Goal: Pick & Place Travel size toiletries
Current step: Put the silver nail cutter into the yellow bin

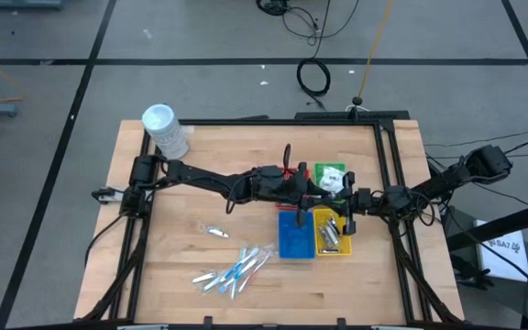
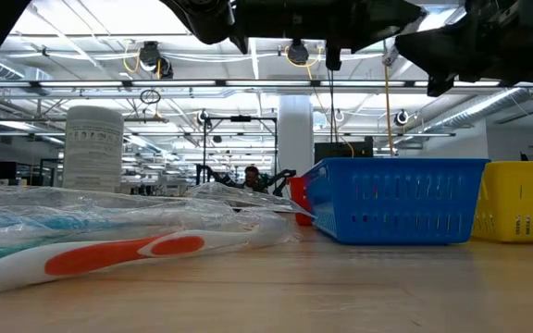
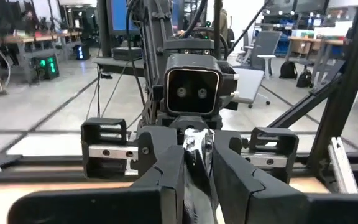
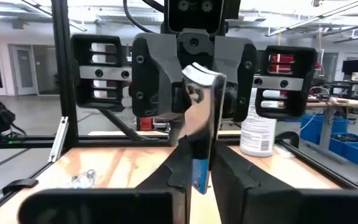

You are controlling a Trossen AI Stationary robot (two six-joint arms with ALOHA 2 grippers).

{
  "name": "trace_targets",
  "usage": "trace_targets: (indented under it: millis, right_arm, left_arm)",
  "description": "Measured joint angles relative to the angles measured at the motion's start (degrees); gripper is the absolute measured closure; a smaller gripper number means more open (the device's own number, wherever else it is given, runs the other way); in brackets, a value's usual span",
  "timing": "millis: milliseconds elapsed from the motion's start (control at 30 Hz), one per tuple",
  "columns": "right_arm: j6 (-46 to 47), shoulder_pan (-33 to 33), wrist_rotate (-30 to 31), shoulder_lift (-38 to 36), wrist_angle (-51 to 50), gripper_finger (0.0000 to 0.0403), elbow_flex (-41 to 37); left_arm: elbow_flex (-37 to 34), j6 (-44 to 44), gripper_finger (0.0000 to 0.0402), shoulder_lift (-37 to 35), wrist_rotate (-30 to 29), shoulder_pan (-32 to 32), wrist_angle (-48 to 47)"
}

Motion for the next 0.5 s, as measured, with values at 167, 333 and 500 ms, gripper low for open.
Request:
trace_targets:
  millis: [167, 333, 500]
  right_arm:
    - [0.02, -0.01, 0.15, 0.0, 0.02, 0.04, -0.02]
    - [-0.29, 0.0, -1.79, 0.0, 0.11, 0.04, -0.02]
    - [-0.4, 0.0, -2.8, 0.0, -0.37, 0.04, -0.02]
  left_arm:
    - [0.02, -3.83, 0.0324, 0.0, -1.13, 0.1, -0.22]
    - [0.02, -2.7, 0.0299, 0.0, -1.04, -0.01, -0.27]
    - [0.02, -2.56, 0.0276, -0.62, -0.76, -0.01, -2.05]
